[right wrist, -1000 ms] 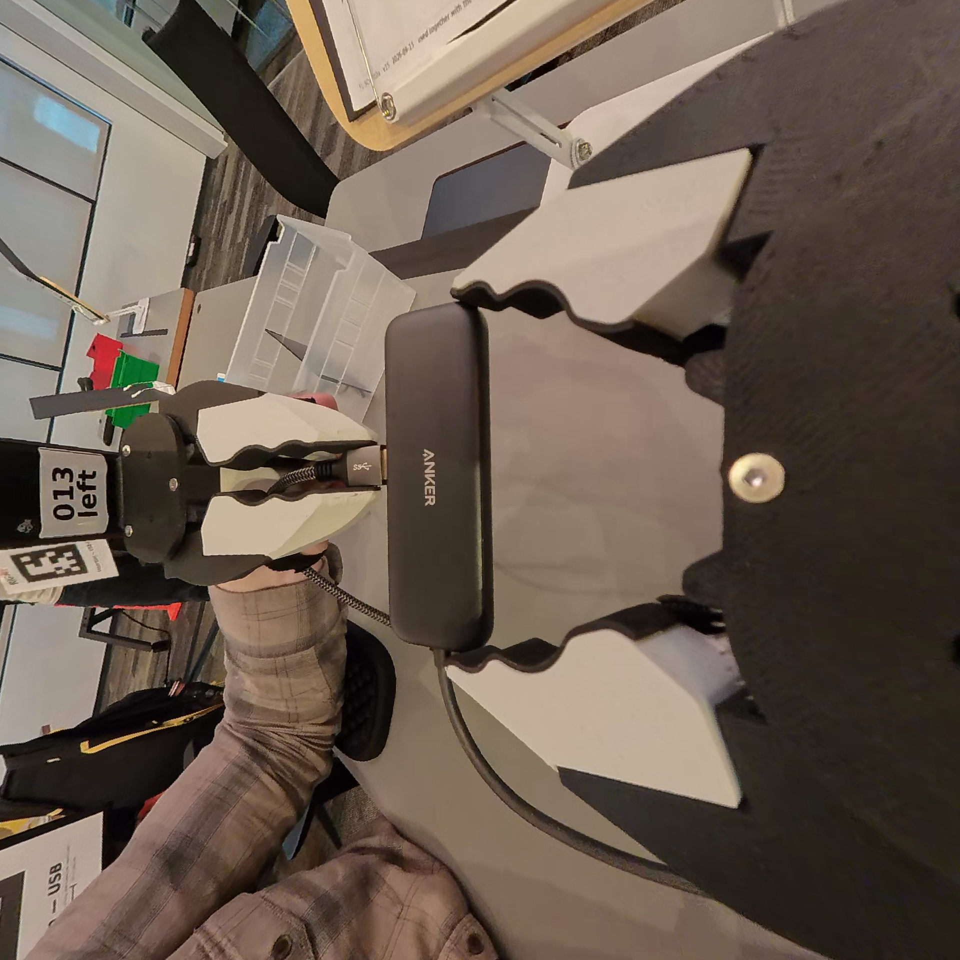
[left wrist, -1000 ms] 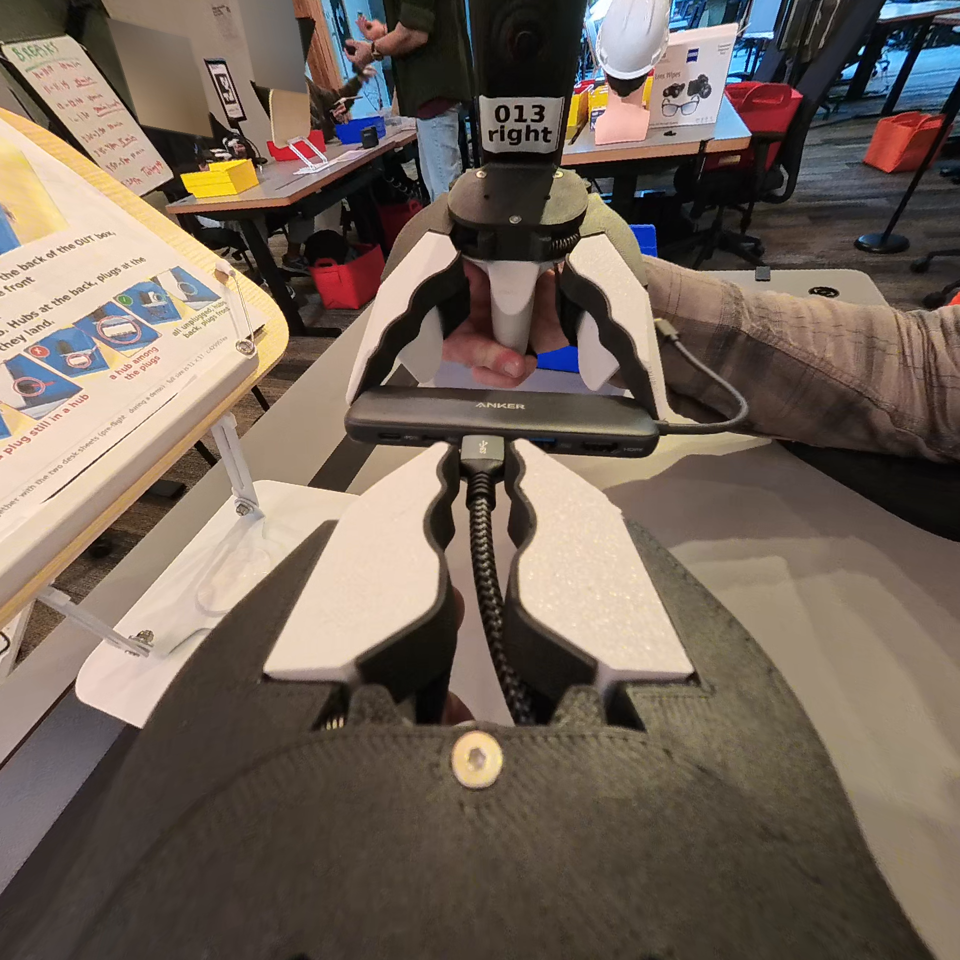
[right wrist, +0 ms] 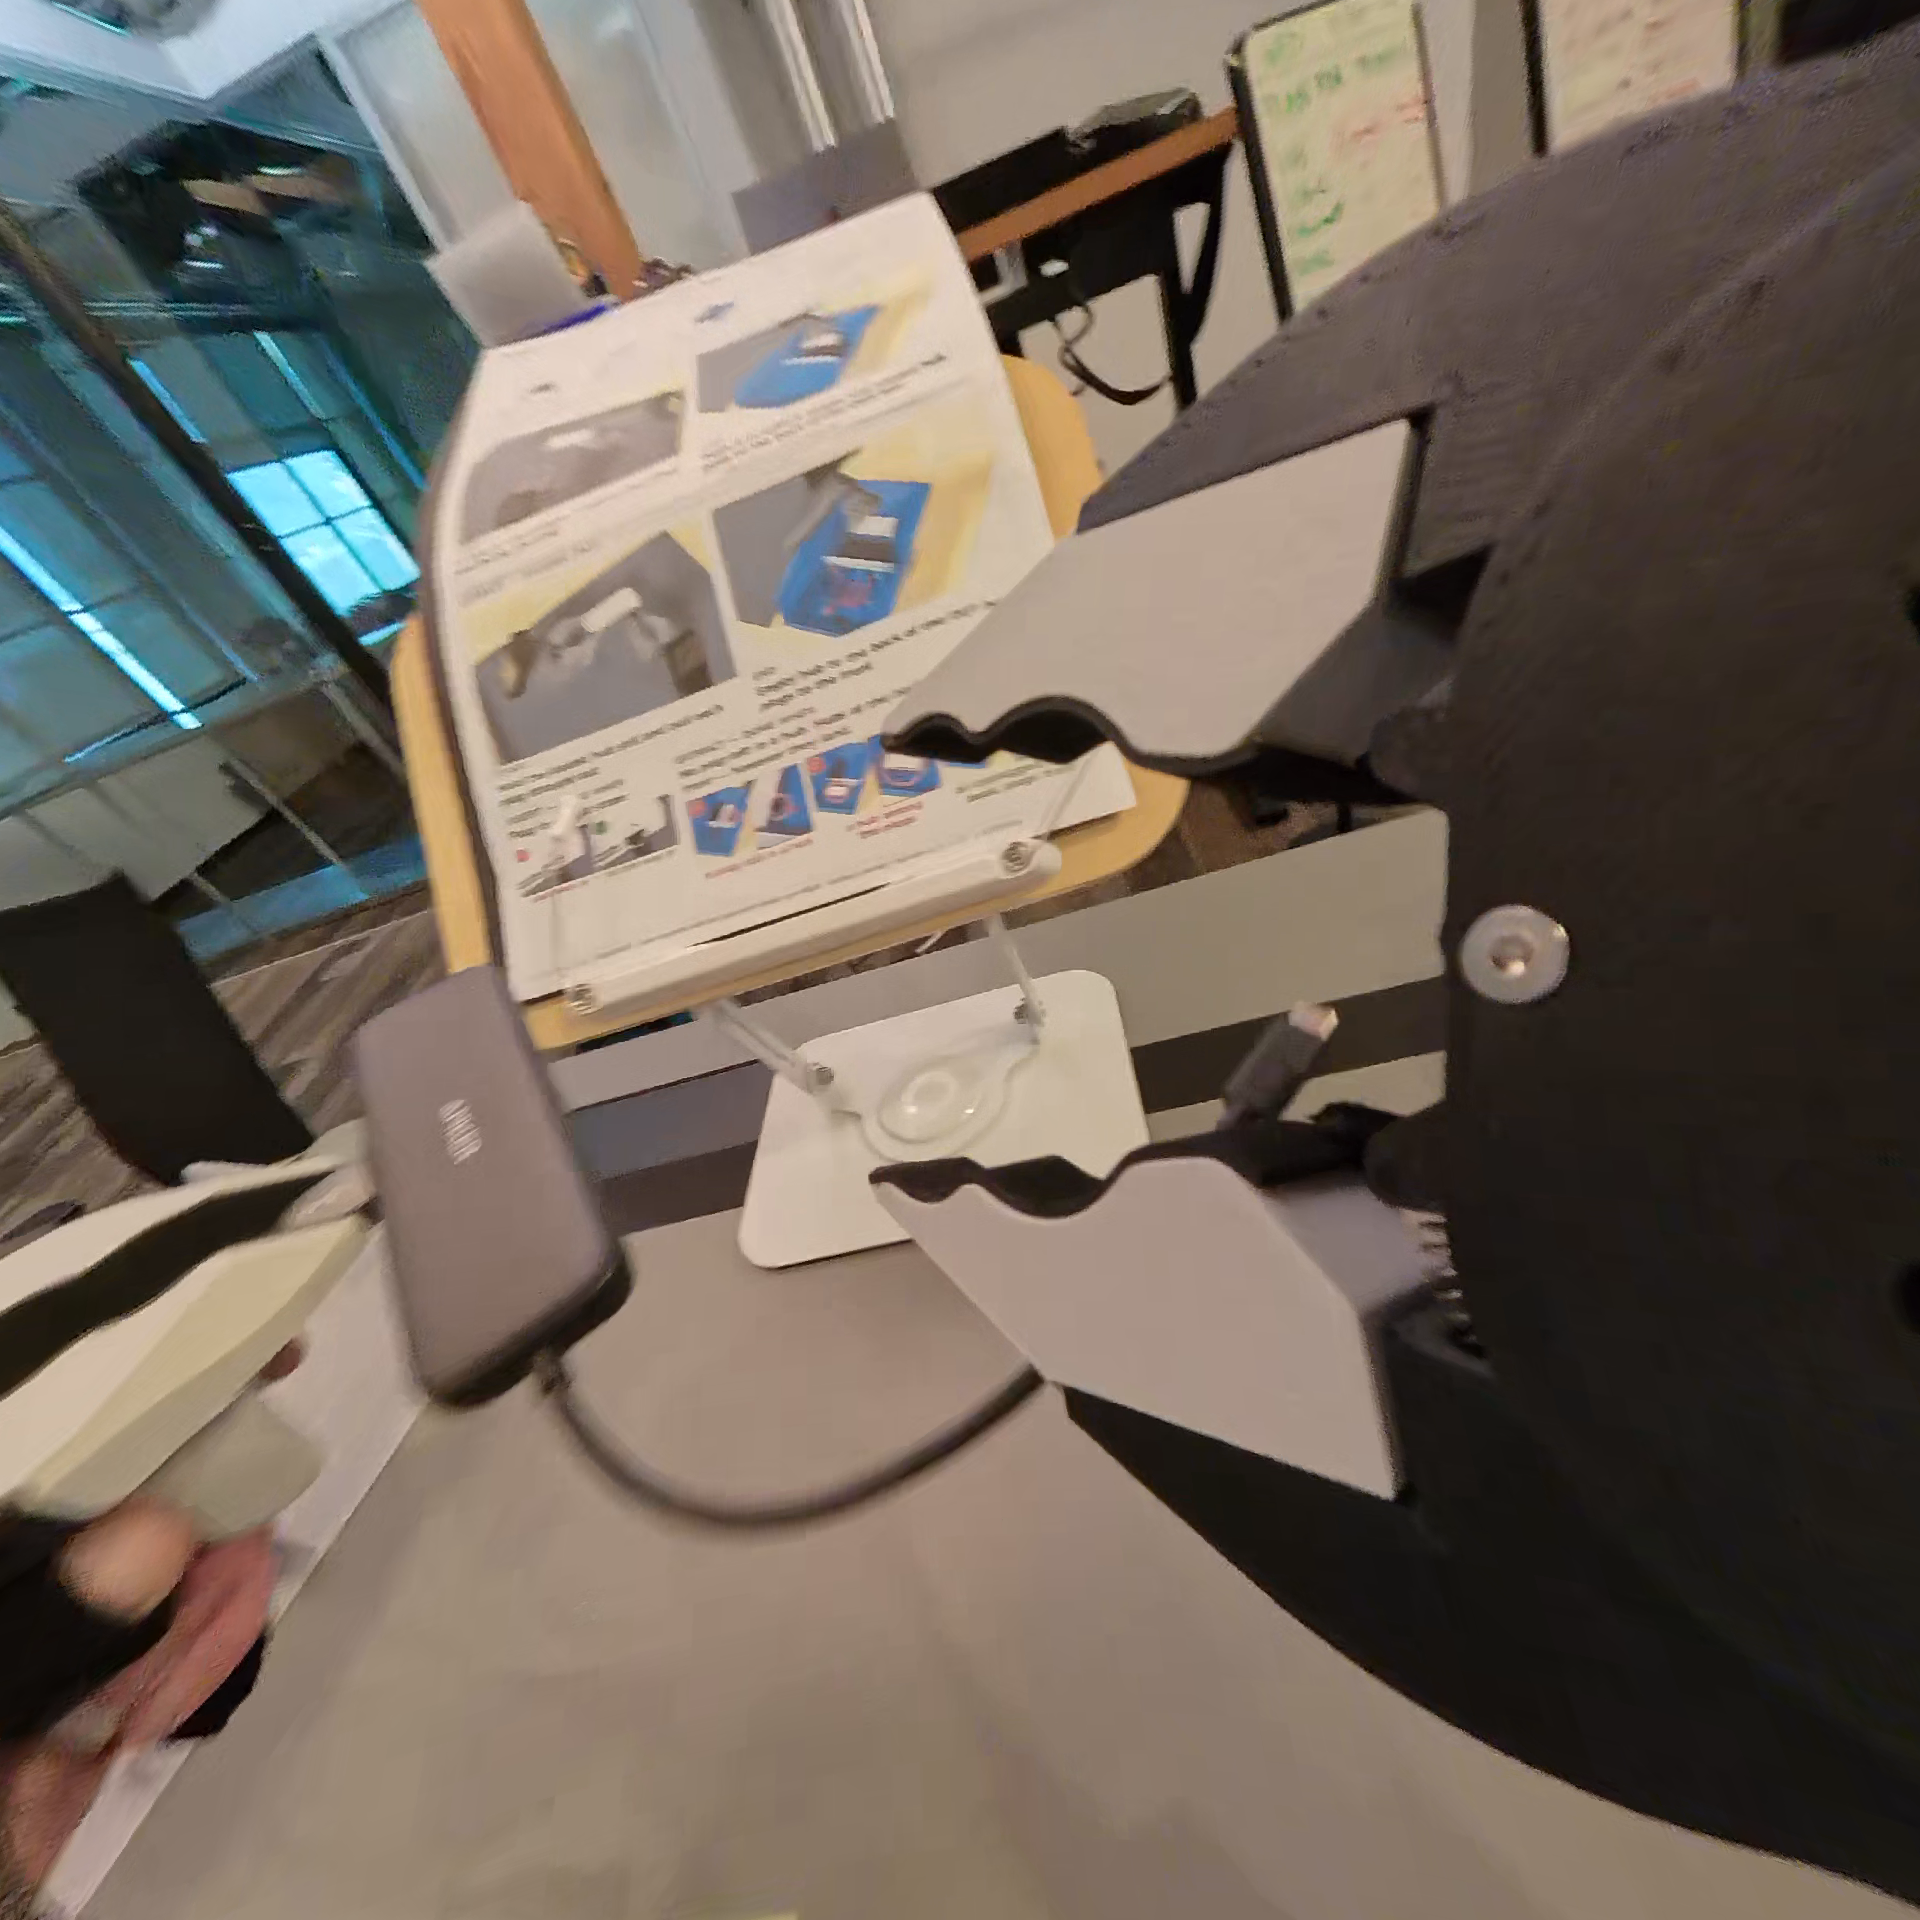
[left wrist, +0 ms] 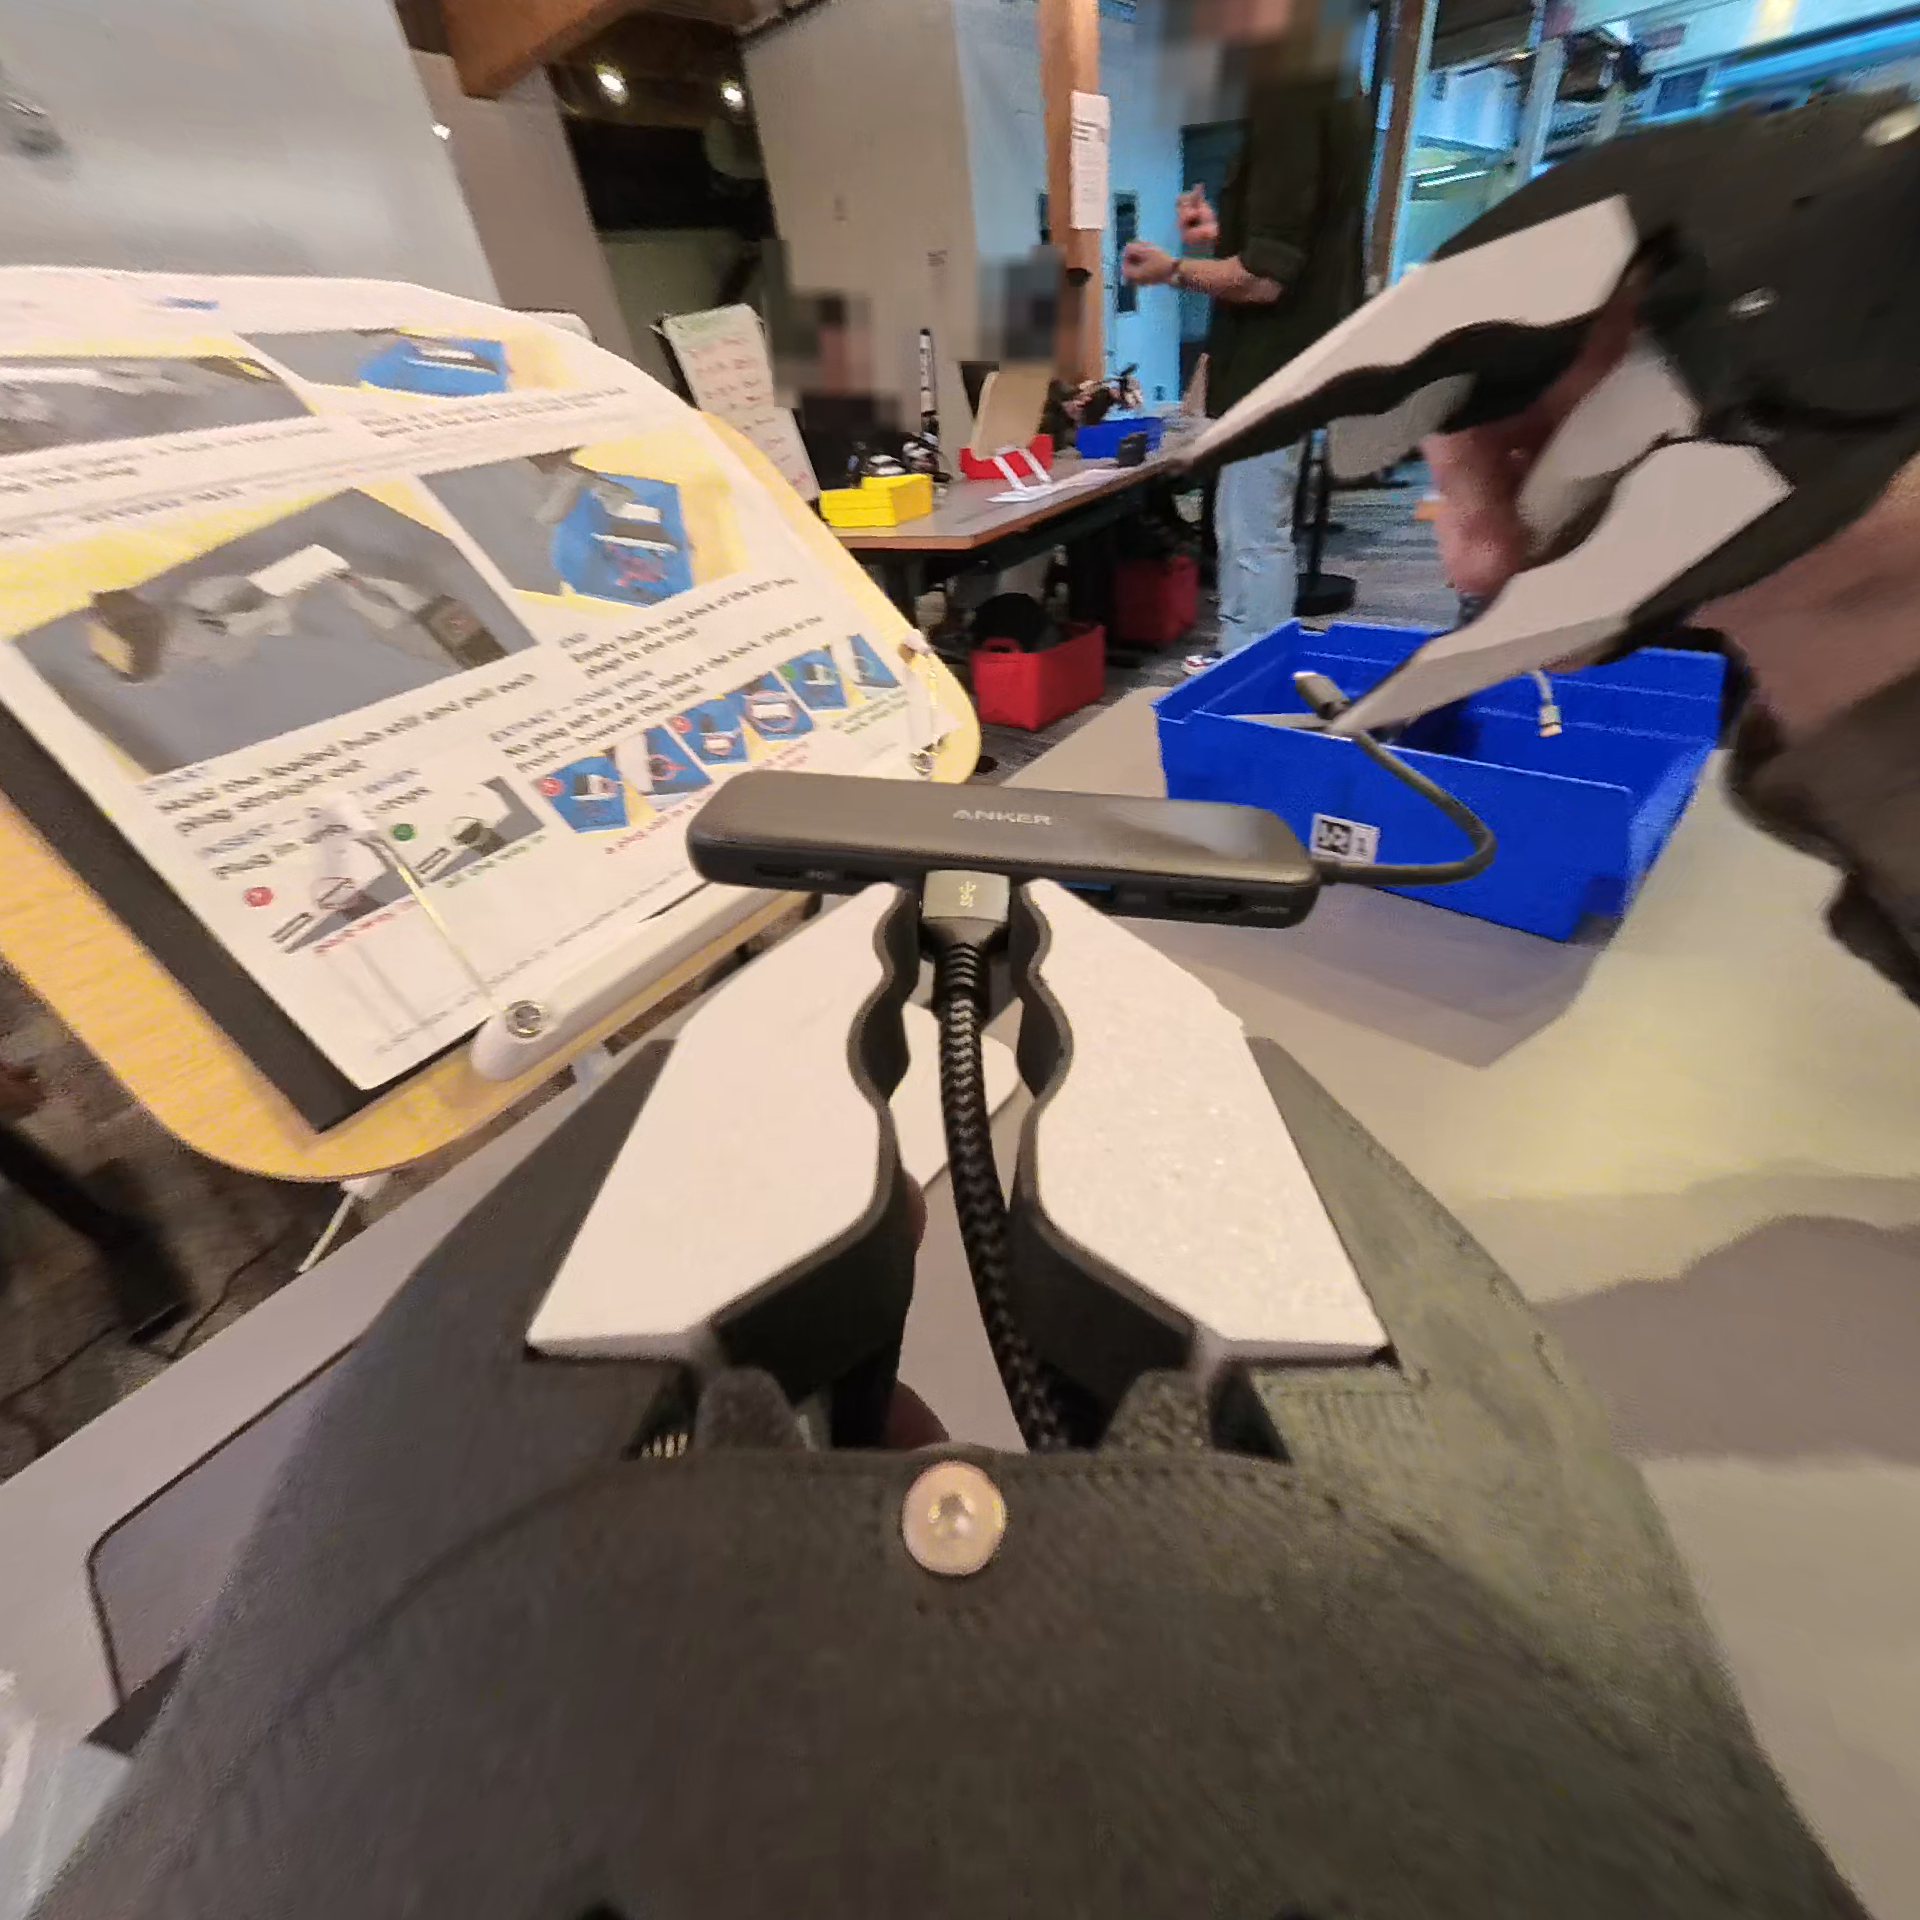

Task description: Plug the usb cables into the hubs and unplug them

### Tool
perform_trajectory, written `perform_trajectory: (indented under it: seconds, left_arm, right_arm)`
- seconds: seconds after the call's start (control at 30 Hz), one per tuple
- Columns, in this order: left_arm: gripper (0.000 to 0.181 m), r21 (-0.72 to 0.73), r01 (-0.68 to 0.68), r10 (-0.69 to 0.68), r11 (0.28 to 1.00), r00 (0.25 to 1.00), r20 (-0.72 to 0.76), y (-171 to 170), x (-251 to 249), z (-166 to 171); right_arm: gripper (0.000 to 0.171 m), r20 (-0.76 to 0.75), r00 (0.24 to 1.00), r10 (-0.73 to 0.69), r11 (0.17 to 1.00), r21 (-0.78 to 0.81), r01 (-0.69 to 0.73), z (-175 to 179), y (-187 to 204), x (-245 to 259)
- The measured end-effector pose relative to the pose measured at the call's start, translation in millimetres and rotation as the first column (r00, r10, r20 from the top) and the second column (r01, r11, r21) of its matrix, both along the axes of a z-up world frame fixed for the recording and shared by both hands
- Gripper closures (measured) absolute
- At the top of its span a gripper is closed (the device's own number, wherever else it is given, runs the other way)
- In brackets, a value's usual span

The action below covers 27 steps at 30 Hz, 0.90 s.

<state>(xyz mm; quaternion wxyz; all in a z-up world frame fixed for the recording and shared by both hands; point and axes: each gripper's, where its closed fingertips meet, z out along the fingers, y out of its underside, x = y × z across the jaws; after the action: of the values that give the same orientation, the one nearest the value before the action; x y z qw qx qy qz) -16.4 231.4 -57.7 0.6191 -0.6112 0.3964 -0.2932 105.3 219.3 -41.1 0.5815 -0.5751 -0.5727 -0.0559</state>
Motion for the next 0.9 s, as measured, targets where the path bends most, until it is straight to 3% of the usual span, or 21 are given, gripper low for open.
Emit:
perform_trajectory:
  seconds: [0.13,0.23,0.3,0.4,0.5,0.73,0.9]
  left_arm:
    - [0.165,0.035,-0.097,0.096,0.995,0.995,0.028,9.7,-7.9,6.0]
    - [0.164,0.025,-0.125,0.124,0.992,0.991,0.04,11.3,-7.4,6.2]
    - [0.165,0.014,-0.142,0.141,0.99,0.989,0.045,11.6,-4.5,4.8]
    - [0.165,-0.014,-0.127,0.127,0.992,0.991,0.049,8.1,3.9,1.1]
    - [0.165,-0.048,-0.116,0.119,0.992,0.99,0.074,7.0,8.6,-0.5]
    - [0.162,-0.101,-0.092,0.104,0.991,0.987,0.125,7.5,13.9,-1.4]
    - [0.132,-0.071,-0.055,0.067,0.996,0.982,0.179,1.5,11.8,15.1]
  right_arm:
    - [0.093,0.058,0.993,0.107,0.994,-0.001,-0.107,-3.7,-26.0,-43.1]
    - [0.094,0.152,0.988,0.042,0.994,0.096,-0.057,-13.7,-17.4,-68.0]
    - [0.097,0.224,0.972,-0.064,0.97,0.242,0.008,-18.1,-1.7,-77.5]
    - [0.115,0.325,0.924,-0.201,0.904,0.425,0.047,-24.4,13.7,-80.3]
    - [0.156,0.299,0.925,-0.235,0.857,0.512,0.052,-20.4,17.8,-83.4]
    - [0.162,0.241,0.95,-0.199,0.889,0.453,0.071,-21.9,20.6,-79.4]
    - [0.162,0.198,0.961,-0.191,0.919,0.381,0.104,-23.9,27.4,-68.2]
